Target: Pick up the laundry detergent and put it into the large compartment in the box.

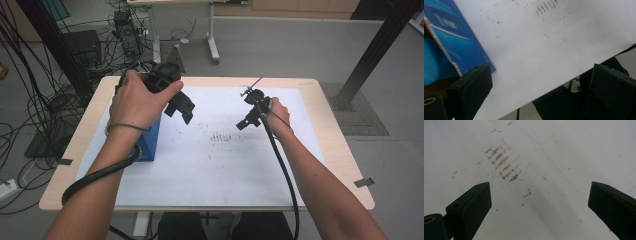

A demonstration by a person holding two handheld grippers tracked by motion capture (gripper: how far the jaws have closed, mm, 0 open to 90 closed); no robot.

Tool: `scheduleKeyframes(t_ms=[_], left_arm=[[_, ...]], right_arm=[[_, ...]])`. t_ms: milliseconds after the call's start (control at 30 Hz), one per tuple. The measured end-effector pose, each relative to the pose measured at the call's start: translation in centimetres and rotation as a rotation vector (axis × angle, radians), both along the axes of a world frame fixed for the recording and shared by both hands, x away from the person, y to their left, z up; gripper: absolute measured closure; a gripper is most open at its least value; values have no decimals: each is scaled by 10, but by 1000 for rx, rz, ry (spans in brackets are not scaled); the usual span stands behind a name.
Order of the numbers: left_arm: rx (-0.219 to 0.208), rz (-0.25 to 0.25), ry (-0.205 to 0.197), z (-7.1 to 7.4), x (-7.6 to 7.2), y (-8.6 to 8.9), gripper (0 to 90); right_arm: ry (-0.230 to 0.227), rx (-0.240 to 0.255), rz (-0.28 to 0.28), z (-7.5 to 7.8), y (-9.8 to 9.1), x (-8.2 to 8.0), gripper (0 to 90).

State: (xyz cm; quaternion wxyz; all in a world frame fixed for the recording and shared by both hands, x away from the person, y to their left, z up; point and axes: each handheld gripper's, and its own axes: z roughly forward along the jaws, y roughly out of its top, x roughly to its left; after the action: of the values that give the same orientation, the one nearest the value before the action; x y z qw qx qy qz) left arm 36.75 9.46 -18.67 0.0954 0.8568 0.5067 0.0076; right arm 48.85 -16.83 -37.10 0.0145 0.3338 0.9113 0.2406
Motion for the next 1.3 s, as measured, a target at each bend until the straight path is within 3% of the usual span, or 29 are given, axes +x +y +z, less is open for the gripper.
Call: scheduleKeyframes(t_ms=[500,800,867,1067,1300], left_arm=[[14,-56,44,-40,-7,-27,46],[51,-68,83,-84,-7,-38,48],[43,-70,95,-94,-8,-41,48],[35,-56,51,-110,-8,-43,49],[32,-61,41,-131,-9,-43,49]], right_arm=[[-8,-7,-3,4,-1,-2,44],[-10,-14,-2,5,-1,-2,44],[-11,-15,-1,5,-1,-2,44],[-8,-14,-2,5,-2,-2,44],[-10,-15,-2,5,-2,-2,44]])
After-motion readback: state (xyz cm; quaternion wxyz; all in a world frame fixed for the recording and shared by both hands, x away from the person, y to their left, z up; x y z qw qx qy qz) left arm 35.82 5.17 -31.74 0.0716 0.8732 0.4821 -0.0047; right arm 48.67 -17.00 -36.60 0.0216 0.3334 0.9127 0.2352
